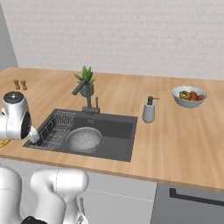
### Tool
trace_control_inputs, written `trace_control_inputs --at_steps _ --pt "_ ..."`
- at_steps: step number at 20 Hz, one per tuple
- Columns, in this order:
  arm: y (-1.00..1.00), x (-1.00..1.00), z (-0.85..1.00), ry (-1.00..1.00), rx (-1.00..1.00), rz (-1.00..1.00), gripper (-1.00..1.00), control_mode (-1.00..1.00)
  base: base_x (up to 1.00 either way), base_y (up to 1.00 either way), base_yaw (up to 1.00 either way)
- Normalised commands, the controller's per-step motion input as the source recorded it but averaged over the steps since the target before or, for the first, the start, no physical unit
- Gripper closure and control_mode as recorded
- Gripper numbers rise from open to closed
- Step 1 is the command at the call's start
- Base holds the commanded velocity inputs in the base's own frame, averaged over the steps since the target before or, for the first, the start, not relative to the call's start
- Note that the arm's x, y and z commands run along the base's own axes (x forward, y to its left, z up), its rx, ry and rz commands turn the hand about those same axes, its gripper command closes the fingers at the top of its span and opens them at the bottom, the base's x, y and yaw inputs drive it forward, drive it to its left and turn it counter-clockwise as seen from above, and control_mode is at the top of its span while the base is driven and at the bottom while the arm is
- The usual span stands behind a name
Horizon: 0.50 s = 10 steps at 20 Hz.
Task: Put the colander in the sink, put the banana, kiwi, apple in the colander, and turn on the sink faucet and pour water over the colander.
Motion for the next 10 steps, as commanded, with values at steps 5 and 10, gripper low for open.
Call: trace_control_inputs --at_steps 5,10 --pt "1.0 0.4 0.0 0.18 -0.1 -0.02 -1.0 -1.0 0.0 0.0 0.0" --pt "0.83 0.48 -0.18 0.26 -0.02 0.03 -1.0 -1.0 0.0 0.0 0.0"
